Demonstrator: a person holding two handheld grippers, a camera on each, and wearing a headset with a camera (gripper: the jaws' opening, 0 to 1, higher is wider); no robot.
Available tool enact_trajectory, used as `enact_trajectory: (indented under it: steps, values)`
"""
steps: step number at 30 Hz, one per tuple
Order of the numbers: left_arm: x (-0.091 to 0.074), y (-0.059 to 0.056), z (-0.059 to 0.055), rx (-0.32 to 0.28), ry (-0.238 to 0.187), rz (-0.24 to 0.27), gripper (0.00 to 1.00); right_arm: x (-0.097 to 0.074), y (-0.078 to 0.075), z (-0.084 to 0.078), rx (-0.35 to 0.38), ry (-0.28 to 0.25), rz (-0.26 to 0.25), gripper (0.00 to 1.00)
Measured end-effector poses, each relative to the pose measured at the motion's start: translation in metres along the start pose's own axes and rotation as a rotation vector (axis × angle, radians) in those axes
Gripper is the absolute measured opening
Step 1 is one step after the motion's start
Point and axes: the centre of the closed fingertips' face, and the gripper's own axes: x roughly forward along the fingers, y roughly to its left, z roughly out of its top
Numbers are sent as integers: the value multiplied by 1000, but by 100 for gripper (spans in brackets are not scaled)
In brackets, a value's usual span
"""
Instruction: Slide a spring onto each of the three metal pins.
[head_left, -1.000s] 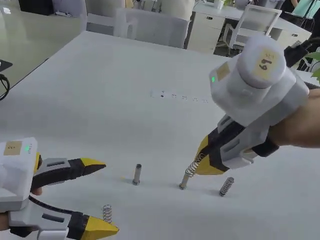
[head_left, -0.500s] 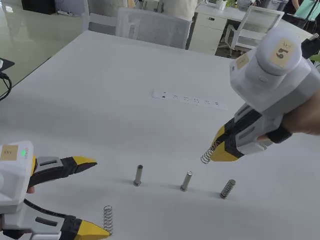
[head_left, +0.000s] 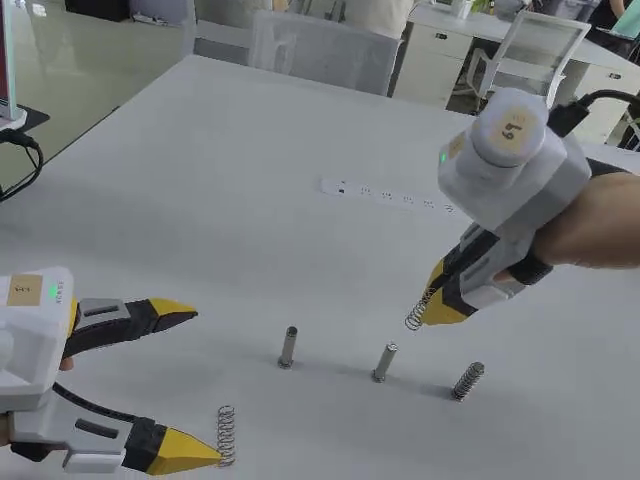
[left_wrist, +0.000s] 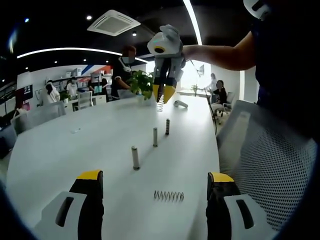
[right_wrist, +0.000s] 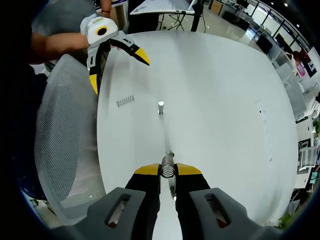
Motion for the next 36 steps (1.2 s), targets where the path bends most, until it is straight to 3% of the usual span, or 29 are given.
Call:
enact_trajectory:
  steps: [12, 36]
  values:
    - [-1, -1, 2, 2, 3, -2, 81, 34, -5, -7, 7, 53, 37, 7]
    - [-1, 1, 2, -9, 4, -4, 77, 52, -6, -15, 24, 65, 60, 8]
